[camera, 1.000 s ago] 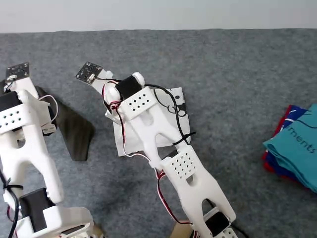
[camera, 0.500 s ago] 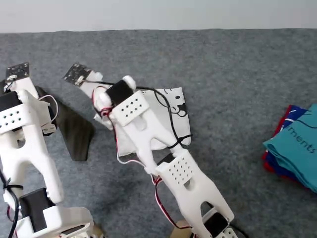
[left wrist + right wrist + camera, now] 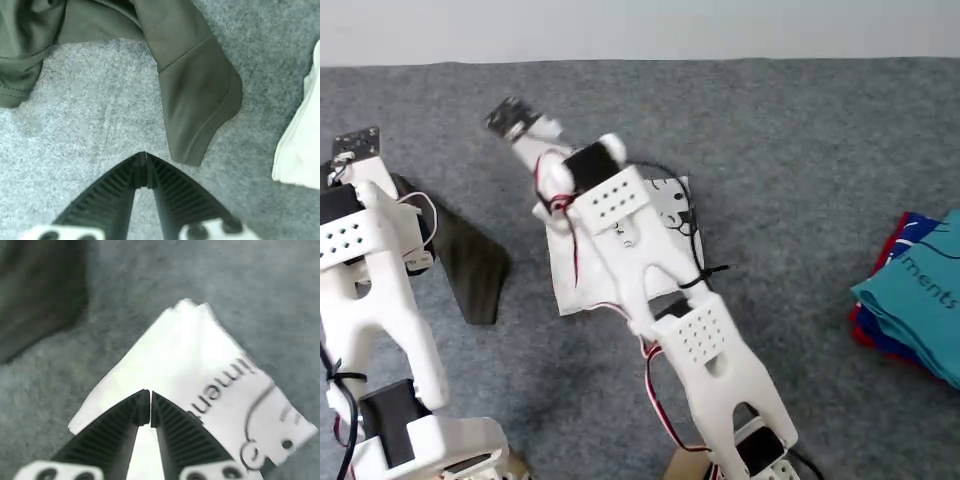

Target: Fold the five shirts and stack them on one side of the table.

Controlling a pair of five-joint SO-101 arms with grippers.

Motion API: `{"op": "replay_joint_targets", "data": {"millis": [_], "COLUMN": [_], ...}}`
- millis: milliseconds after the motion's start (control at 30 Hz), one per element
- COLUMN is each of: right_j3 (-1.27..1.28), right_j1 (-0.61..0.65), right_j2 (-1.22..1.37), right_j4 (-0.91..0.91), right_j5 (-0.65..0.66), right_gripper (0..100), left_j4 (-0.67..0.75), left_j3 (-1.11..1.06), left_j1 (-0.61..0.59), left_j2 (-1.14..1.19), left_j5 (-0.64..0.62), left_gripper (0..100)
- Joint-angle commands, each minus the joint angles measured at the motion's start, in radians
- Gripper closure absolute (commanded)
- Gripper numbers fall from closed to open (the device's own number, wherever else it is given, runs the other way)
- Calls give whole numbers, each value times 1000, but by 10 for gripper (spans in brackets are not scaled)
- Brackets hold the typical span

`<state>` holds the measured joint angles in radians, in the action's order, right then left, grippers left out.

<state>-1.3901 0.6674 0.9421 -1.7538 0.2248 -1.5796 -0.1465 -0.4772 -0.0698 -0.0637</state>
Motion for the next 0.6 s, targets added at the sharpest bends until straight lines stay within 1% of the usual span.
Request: {"op": "replay_joint_targets", "data": {"millis": [0,100,233,333,400,467,567], "right_j3": [-37,40,328,588,726,832,947], "right_j1": [-47,-79,-133,-166,-176,-182,-208], "right_j2": [-116,-186,-366,-529,-618,-674,-725], "right_j4": [-45,-47,-47,-44,-41,-41,-41], "right_j5": [-89,-132,-175,-212,-270,-334,-354], "right_gripper": [990,990,990,990,990,990,987], "left_j4": [-63,-110,-167,-175,-173,-173,-173], "left_j3": [62,71,73,73,73,67,65], "left_j1": [-9,-8,-26,-63,-87,-95,-109], "left_j2": [-51,-51,-52,-92,-135,-181,-244], "left_j5": [9,11,12,12,26,49,52], "left_gripper": [997,997,997,998,998,998,998]}}
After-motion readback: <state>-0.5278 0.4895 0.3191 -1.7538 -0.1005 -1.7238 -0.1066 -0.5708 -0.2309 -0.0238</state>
